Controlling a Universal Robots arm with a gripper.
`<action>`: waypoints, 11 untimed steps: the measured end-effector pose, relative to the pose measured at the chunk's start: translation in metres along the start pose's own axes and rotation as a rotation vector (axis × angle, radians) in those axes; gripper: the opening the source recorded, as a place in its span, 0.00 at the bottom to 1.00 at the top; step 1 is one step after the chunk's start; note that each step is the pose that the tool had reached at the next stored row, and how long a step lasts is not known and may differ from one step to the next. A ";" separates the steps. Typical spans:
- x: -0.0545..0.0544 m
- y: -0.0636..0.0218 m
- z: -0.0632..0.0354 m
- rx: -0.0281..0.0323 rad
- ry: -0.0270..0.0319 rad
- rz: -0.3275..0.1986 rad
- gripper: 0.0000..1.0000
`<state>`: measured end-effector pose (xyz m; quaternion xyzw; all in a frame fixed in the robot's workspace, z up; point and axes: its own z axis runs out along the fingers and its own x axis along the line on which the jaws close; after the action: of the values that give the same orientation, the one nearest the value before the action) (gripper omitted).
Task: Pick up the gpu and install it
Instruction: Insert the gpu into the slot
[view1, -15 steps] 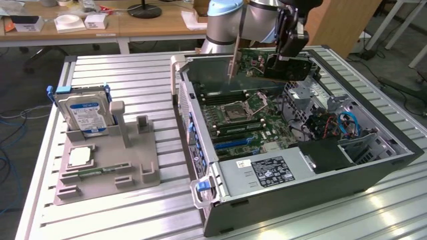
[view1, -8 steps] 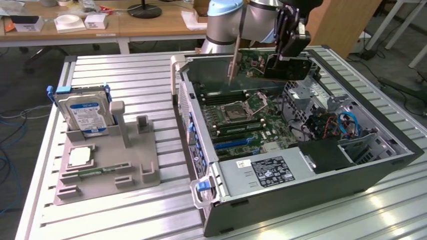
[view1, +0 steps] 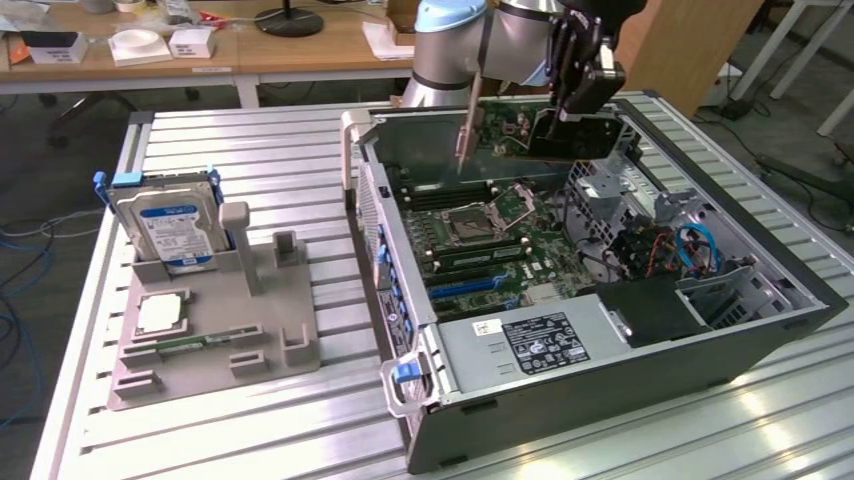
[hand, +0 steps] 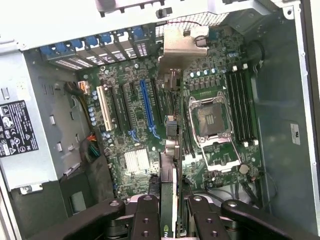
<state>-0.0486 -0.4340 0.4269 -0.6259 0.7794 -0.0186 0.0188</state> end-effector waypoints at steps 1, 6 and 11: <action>0.000 0.0000 0.0000 -0.0001 -0.0004 -0.008 0.26; 0.000 -0.0001 0.0000 -0.0002 -0.0023 -0.043 0.26; 0.001 -0.0002 0.0000 -0.0005 -0.0041 -0.078 0.26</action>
<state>-0.0486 -0.4347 0.4269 -0.6561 0.7542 -0.0178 0.0195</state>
